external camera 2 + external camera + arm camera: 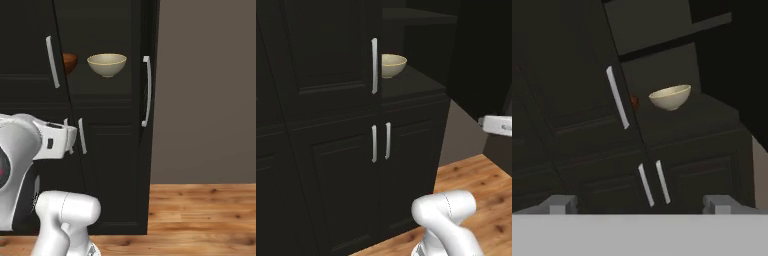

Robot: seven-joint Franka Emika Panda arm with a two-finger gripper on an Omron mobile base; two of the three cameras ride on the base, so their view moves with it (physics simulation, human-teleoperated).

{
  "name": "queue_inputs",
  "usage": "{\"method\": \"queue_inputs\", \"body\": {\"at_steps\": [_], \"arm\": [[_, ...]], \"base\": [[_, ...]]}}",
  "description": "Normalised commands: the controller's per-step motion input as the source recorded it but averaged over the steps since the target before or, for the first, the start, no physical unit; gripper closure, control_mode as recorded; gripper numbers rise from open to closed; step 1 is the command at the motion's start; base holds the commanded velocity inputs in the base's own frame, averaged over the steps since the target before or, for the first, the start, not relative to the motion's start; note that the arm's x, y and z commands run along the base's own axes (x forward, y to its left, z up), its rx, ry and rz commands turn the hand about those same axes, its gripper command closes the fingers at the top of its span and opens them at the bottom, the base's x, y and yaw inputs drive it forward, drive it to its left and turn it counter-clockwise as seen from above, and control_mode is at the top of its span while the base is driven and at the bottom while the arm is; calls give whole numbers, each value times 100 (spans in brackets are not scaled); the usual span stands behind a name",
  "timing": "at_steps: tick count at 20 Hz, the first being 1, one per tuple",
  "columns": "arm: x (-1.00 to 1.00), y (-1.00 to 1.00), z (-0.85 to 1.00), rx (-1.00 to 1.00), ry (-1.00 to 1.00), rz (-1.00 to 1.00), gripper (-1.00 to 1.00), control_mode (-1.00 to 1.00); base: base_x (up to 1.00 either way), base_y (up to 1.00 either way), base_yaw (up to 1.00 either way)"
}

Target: Open the cabinet. Pick the bowls from the counter and place them in the cabinet. Then close the cabinet.

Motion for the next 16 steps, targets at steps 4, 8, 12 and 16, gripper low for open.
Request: {"method": "queue_inputs", "body": {"at_steps": [4,8,12,16], "arm": [[-75,-97,51,0,9,0,-100,-100],[-31,-100,19,0,18,0,-100,-100],[23,-77,0,1,4,0,-100,-100],[49,-47,-12,3,0,7,-100,-100]], "base": [[0,0,0],[0,0,0],[0,0,0],[0,0,0]]}}
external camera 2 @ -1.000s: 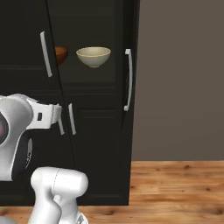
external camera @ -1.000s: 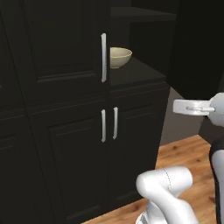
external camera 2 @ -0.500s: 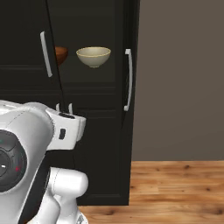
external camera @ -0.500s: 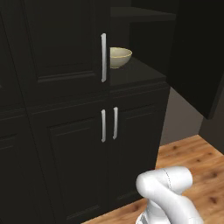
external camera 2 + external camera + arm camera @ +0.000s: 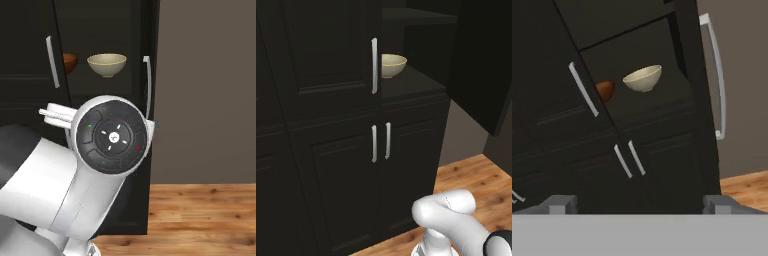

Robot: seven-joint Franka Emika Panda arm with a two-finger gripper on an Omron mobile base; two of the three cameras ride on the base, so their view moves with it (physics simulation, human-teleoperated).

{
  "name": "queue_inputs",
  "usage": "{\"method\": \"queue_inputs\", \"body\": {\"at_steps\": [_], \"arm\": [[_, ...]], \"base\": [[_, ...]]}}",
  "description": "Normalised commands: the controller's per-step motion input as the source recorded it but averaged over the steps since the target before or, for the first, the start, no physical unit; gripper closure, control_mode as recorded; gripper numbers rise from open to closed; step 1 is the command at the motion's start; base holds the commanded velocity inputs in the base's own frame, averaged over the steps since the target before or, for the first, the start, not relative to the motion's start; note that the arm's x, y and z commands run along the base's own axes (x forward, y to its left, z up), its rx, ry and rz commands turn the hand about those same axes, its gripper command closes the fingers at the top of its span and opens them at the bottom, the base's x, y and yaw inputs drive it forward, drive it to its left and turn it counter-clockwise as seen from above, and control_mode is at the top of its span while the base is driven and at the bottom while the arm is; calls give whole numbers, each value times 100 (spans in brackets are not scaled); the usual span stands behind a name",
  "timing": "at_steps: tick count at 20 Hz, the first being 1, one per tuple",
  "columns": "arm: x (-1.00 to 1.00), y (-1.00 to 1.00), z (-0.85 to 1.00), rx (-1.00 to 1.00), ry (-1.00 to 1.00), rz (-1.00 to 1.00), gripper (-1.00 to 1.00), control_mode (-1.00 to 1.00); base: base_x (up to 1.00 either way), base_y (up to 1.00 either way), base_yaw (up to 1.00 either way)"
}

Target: Open the cabinet. Pick the bowls from the counter and place them in the cabinet. Then close the cabinet.

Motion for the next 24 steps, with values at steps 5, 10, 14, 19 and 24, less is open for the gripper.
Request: {"method": "queue_inputs", "body": {"at_steps": [5,10,14,19,24], "arm": [[47,-39,-40,2,-10,10,-100,-100],[12,-19,-33,2,-20,6,-100,-100],[42,-5,-9,4,-14,0,-100,-100],[58,-19,0,14,-3,8,-100,-100],[55,-16,0,14,-2,20,-100,-100]], "base": [[0,0,0],[0,0,0],[0,0,0],[0,0,0],[0,0,0]]}}
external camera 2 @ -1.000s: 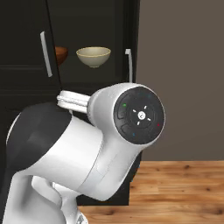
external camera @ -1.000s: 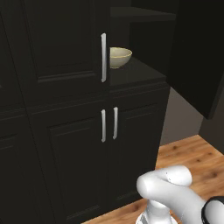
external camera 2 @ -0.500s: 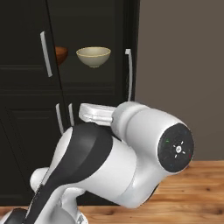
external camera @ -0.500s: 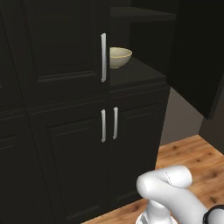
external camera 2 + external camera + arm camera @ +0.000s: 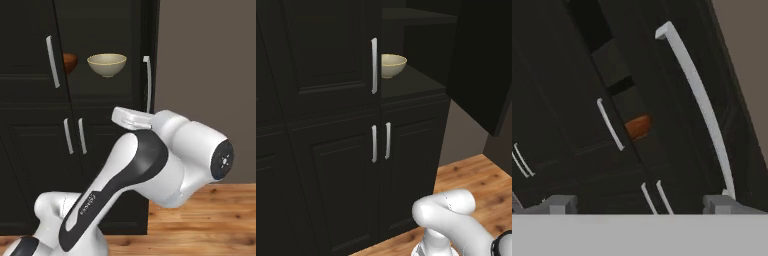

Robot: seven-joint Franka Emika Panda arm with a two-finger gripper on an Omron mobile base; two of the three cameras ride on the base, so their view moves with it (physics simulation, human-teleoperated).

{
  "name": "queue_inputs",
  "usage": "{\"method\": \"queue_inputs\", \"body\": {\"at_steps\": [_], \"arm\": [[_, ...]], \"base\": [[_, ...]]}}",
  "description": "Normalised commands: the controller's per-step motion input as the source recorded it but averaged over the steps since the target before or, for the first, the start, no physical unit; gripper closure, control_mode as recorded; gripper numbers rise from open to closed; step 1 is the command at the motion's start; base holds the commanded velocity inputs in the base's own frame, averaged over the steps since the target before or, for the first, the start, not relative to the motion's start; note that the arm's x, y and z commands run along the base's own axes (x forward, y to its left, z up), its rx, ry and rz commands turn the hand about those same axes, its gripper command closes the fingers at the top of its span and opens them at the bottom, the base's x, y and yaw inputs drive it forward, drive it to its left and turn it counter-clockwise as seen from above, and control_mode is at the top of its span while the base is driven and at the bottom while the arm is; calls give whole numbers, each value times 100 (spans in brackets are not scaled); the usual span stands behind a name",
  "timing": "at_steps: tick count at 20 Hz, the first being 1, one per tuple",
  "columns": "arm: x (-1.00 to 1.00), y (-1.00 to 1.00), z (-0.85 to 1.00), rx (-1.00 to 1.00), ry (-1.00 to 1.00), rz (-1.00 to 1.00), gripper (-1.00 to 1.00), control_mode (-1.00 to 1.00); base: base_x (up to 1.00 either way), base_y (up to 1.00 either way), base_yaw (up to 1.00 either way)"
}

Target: Open the cabinet. Pick the bowls from the counter and place them in the cabinet. Then close the cabinet.

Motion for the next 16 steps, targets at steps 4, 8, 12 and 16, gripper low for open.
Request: {"method": "queue_inputs", "body": {"at_steps": [4,8,12,16], "arm": [[43,11,-1,8,-3,18,-100,-100],[51,54,-2,5,-7,15,-100,-100],[73,44,-10,3,-11,13,-100,-100],[80,31,-15,2,-12,9,-100,-100]], "base": [[0,0,0],[0,0,0],[0,0,0],[0,0,0]]}}
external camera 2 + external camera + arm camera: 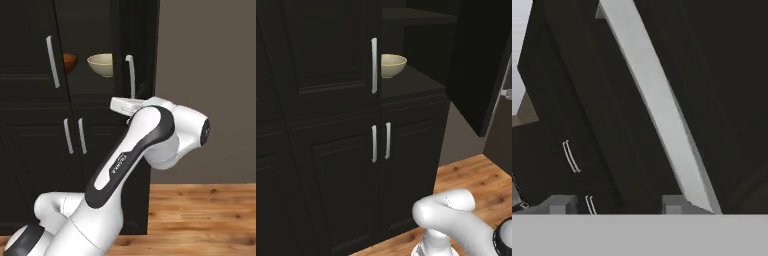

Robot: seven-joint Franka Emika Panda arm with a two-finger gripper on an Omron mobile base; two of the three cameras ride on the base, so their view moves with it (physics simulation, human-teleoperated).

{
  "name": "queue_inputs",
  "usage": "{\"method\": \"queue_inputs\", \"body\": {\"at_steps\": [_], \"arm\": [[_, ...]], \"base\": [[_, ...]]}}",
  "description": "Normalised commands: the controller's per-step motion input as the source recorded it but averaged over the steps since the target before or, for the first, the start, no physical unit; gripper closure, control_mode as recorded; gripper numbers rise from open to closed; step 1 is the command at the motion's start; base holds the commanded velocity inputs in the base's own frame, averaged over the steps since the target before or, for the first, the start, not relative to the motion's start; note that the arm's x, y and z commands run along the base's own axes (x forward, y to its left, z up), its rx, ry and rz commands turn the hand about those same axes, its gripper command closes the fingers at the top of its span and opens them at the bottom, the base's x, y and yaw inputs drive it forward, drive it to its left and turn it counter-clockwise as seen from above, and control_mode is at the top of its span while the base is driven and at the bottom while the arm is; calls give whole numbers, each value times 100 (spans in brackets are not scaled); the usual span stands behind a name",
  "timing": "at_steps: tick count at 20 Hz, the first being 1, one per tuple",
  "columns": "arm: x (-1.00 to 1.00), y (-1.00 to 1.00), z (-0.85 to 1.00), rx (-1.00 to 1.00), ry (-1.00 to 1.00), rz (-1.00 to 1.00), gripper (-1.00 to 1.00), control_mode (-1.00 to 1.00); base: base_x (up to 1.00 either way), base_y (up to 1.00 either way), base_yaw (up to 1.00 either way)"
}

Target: Open the cabinet. Pick the bowls from the counter and place them in the cabinet. Then close the cabinet.

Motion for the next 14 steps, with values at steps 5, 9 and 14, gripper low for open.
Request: {"method": "queue_inputs", "body": {"at_steps": [5,9,14], "arm": [[97,87,-28,2,-7,2,-100,-100],[100,100,-26,0,-8,0,-100,-100],[100,100,-21,0,-6,-5,-100,-100]], "base": [[0,0,0],[0,0,0],[0,0,0]]}}
